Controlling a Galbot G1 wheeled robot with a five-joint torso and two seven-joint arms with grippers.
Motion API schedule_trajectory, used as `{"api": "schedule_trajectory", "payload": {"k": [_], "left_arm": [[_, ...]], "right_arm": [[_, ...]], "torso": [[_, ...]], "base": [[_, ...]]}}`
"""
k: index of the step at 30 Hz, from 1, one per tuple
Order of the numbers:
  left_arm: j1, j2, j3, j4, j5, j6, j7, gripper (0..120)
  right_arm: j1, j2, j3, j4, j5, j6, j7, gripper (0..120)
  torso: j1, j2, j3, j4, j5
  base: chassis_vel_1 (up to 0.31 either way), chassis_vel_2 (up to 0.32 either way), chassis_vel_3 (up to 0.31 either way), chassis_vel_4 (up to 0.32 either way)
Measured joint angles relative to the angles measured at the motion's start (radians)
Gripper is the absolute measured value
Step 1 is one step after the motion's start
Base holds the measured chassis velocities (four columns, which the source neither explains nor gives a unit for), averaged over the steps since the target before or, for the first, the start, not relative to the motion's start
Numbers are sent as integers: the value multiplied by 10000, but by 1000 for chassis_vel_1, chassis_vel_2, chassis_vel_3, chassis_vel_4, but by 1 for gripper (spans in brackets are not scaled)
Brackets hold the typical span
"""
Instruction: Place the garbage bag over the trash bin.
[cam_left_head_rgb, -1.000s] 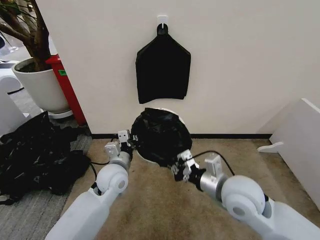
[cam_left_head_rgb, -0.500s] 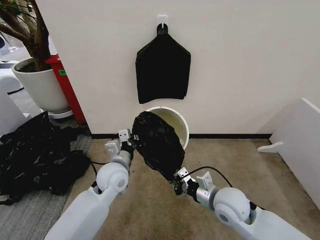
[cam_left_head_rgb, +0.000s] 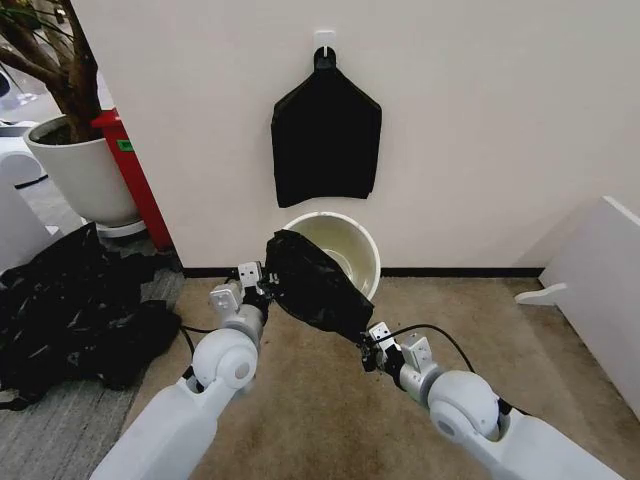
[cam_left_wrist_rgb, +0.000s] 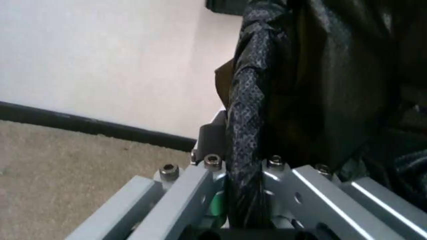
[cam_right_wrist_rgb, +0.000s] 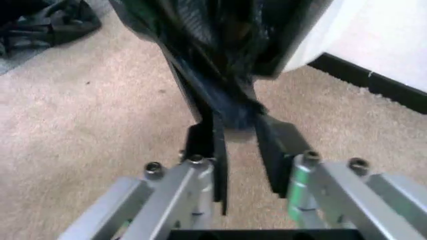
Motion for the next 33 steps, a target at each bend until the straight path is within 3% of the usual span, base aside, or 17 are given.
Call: {"api": "schedule_trajectory", "payload": {"k": [5,7,11,14,19,23,33], "left_arm": [[-220,-65,-66,114,6,-33,-154,1],[-335,-84,-72,183,-2,-39,-244,1],[-395,-95,-73,240,-1,-42,-296,1],[-505,-99,-31,534,439,-145,-259,1],[-456,11,133,722,1134,-265,88,1],[-289,115,337,747,2102,-442,450,1],[-305,142,483,438,2533,-485,478,1]], "right_arm": [[-436,-149,59,485,20,123,443,30],[-742,-221,64,898,73,253,699,43],[-908,-255,82,1153,76,306,791,48],[-1259,-330,205,2121,4,470,1345,68],[-703,-523,569,2952,-3,485,1516,79],[1026,-694,679,2729,-161,483,575,98],[2391,53,-142,1547,41,123,-18,100]], "torso": [[0,0,0,2,4],[0,0,0,1,3],[0,0,0,0,3],[0,0,-1,1,2],[0,0,0,-1,-5],[0,0,1,3,-1],[0,0,1,3,1]], "base": [[0,0,0,0],[0,0,0,0],[0,0,0,0],[0,0,0,0],[0,0,0,0],[0,0,0,0],[0,0,0,0]]}}
